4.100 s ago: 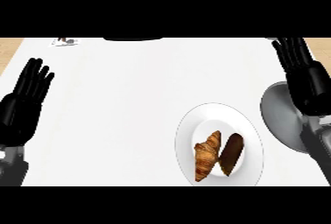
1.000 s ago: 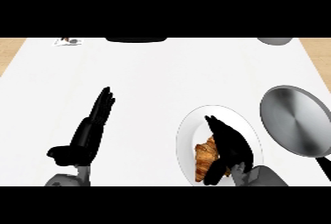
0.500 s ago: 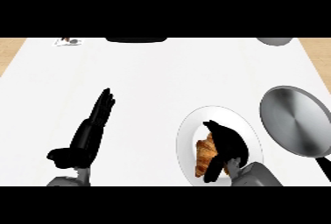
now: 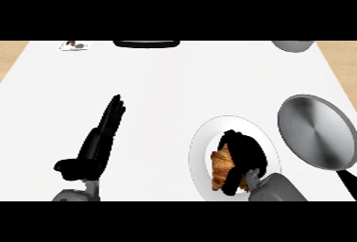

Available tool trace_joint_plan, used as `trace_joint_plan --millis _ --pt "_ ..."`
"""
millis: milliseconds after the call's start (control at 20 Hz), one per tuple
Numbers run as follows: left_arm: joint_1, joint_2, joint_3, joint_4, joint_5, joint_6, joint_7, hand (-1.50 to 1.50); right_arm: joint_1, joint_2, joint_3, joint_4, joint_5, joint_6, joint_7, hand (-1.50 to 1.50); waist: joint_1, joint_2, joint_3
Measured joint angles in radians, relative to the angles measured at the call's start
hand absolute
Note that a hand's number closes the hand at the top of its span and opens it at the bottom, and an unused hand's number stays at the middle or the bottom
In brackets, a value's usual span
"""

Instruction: Pick the croissant from the plate and place it in the pan

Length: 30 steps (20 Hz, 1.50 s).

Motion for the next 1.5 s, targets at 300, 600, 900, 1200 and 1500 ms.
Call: trace_joint_plan --millis 300,600,900,1200,1500 --pt "0.015 -0.004 0.006 -0.026 -0.007 -0.009 0.01 0.0 0.001 -0.003 -0.021 0.001 0.082 -0.044 -0.063 1.5 0.002 0.006 0.007" --pt "0.021 0.012 0.036 -0.022 0.006 -0.033 0.011 0.0 0.056 -0.002 0.001 -0.155 0.201 -0.126 -0.007 1.5 -0.005 0.014 0.012" --pt "0.035 -0.005 0.027 -0.002 -0.008 -0.028 -0.015 0.0 0.127 0.013 0.072 -0.365 0.37 -0.225 0.08 1.5 -0.012 0.014 0.014" --pt "0.041 -0.006 0.026 -0.038 -0.007 -0.03 0.009 0.0 0.142 0.024 0.072 -0.571 0.512 -0.282 0.162 1.5 -0.01 0.015 0.015" --pt "0.015 -0.019 0.032 -0.017 -0.011 -0.032 0.011 0.0 0.216 0.025 -0.018 -0.684 0.506 -0.354 0.171 1.5 -0.008 0.018 0.015"
